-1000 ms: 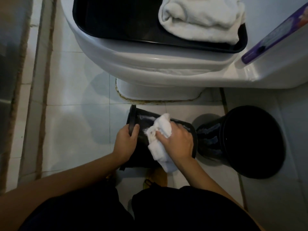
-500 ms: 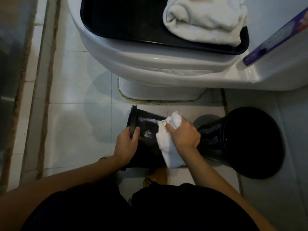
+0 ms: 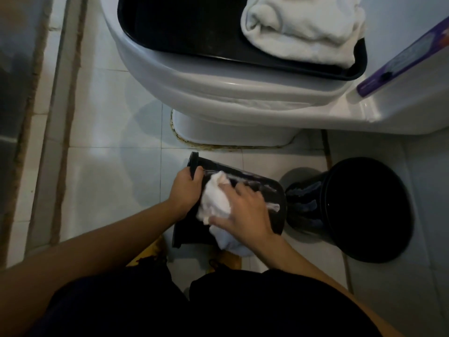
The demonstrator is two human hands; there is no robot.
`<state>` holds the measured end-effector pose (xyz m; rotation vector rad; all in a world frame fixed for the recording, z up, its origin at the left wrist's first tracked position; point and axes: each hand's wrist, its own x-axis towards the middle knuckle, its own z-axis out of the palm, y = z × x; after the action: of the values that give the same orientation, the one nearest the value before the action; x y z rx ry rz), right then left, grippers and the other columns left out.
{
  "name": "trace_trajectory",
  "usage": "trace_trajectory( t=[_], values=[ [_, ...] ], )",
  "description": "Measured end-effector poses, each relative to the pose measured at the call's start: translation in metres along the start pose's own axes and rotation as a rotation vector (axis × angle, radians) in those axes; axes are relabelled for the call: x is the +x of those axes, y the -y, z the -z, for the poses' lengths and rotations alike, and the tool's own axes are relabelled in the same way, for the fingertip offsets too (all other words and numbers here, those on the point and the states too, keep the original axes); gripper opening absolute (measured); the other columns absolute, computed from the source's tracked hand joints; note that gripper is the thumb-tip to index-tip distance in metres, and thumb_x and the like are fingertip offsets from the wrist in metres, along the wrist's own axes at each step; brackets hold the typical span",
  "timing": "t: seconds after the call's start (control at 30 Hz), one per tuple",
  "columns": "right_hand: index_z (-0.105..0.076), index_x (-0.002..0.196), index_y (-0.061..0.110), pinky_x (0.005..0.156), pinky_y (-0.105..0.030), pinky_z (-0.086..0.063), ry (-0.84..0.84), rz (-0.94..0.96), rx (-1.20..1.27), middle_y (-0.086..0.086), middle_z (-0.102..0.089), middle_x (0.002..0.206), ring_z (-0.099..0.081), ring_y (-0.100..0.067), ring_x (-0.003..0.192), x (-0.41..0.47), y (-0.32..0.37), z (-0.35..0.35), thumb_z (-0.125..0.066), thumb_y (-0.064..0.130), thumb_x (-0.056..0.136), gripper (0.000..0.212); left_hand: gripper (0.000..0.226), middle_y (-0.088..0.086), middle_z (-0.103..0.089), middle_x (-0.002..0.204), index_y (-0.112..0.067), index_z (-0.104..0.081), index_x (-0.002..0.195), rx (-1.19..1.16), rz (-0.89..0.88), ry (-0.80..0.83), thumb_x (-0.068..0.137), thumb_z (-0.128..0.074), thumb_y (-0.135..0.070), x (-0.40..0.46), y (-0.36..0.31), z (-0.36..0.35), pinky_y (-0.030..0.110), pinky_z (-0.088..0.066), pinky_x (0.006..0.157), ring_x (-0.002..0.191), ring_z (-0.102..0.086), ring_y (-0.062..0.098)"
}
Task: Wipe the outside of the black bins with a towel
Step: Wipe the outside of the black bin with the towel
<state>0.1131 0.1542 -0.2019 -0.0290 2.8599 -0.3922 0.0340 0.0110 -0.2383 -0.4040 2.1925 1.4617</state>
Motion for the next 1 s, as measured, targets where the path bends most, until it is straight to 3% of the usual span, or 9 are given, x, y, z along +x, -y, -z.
trace_trajectory(
  t=[0.1, 0.23, 0.4, 0.47, 0.6, 0.77, 0.83, 0.93, 1.0],
  values=[
    [-0.052, 0.132, 0.028, 0.083, -0.037, -0.043, -0.054, 0.125, -0.060, -0.002, -0.059, 0.108, -0.060, -0.022, 0.097, -0.001, -0.005, -0.016, -0.061, 0.068, 0.075, 0.070, 0.032, 0.009, -0.069, 0.087, -0.007, -0.064, 0.097, 0.005, -0.016, 0.037, 0.102, -0.041, -0.029, -0.003, 0.005, 0.003, 0.028, -0.051, 0.066, 0.079, -0.066, 0.019],
    [-0.060, 0.120, 0.021, 0.087, -0.033, -0.050, -0.105, -0.423, 0.260, -0.003, -0.064, 0.110, -0.061, -0.018, 0.096, 0.019, -0.030, -0.010, -0.042, 0.082, 0.079, 0.076, 0.032, 0.003, -0.067, 0.090, -0.012, -0.062, 0.103, 0.012, -0.005, 0.044, 0.103, -0.038, -0.033, -0.006, 0.006, 0.002, 0.019, -0.046, 0.062, 0.079, -0.065, 0.010],
    [-0.055, 0.131, 0.025, 0.080, -0.035, -0.046, -0.014, 0.173, 0.030, -0.001, -0.060, 0.106, -0.058, -0.020, 0.094, 0.005, -0.005, -0.010, -0.061, 0.063, 0.081, 0.064, 0.036, 0.008, -0.067, 0.085, -0.005, -0.063, 0.097, -0.006, 0.004, 0.006, 0.103, -0.040, -0.032, -0.003, 0.004, 0.003, 0.027, -0.049, 0.065, 0.080, -0.065, 0.019],
    [-0.055, 0.132, 0.024, 0.081, -0.036, -0.046, -0.026, 0.162, 0.026, -0.002, -0.060, 0.107, -0.059, -0.022, 0.095, 0.009, -0.014, -0.013, -0.061, 0.062, 0.081, 0.064, 0.038, 0.010, -0.068, 0.087, -0.004, -0.064, 0.097, -0.009, 0.010, 0.014, 0.102, -0.040, -0.033, -0.002, 0.004, 0.002, 0.028, -0.049, 0.067, 0.081, -0.065, 0.020],
    [-0.058, 0.129, 0.020, 0.084, -0.038, -0.051, -0.111, -0.232, 0.174, -0.003, -0.062, 0.109, -0.060, -0.019, 0.095, 0.014, -0.014, -0.011, -0.054, 0.068, 0.082, 0.067, 0.041, 0.010, -0.068, 0.093, -0.005, -0.063, 0.103, 0.001, 0.045, 0.010, 0.103, -0.037, -0.037, 0.001, 0.002, 0.002, 0.028, -0.048, 0.070, 0.084, -0.064, 0.019],
    [-0.053, 0.134, 0.028, 0.076, -0.036, -0.043, 0.021, 0.261, 0.021, -0.001, -0.057, 0.107, -0.057, -0.022, 0.091, -0.004, -0.008, -0.012, -0.061, 0.061, 0.079, 0.064, 0.040, 0.013, -0.069, 0.091, -0.005, -0.064, 0.098, -0.029, 0.055, 0.023, 0.102, -0.040, -0.036, -0.003, 0.009, 0.004, 0.041, -0.055, 0.081, 0.087, -0.067, 0.026],
    [-0.056, 0.131, 0.026, 0.079, -0.035, -0.045, -0.062, 0.147, 0.020, -0.001, -0.059, 0.109, -0.059, -0.020, 0.094, 0.002, -0.022, -0.013, -0.058, 0.064, 0.081, 0.063, 0.041, 0.013, -0.069, 0.092, -0.006, -0.064, 0.098, -0.034, 0.069, 0.021, 0.101, -0.040, -0.039, 0.000, 0.005, 0.004, 0.043, -0.055, 0.083, 0.086, -0.067, 0.026],
    [-0.058, 0.127, 0.022, 0.084, -0.030, -0.047, -0.156, -0.418, 0.294, -0.001, -0.062, 0.113, -0.061, -0.018, 0.099, 0.004, -0.019, -0.010, -0.054, 0.068, 0.083, 0.064, 0.040, 0.011, -0.068, 0.096, -0.009, -0.062, 0.103, -0.020, 0.098, 0.009, 0.102, -0.038, -0.040, 0.001, -0.003, 0.002, 0.040, -0.054, 0.085, 0.087, -0.065, 0.023],
    [-0.059, 0.126, 0.020, 0.082, -0.031, -0.048, -0.176, -0.305, 0.155, -0.003, -0.062, 0.109, -0.062, -0.020, 0.095, -0.001, -0.013, -0.016, -0.049, 0.069, 0.083, 0.066, 0.038, 0.011, -0.068, 0.096, -0.009, -0.062, 0.103, 0.002, 0.076, 0.006, 0.102, -0.038, -0.039, -0.001, 0.001, 0.003, 0.038, -0.054, 0.083, 0.087, -0.066, 0.023]
  ],
)
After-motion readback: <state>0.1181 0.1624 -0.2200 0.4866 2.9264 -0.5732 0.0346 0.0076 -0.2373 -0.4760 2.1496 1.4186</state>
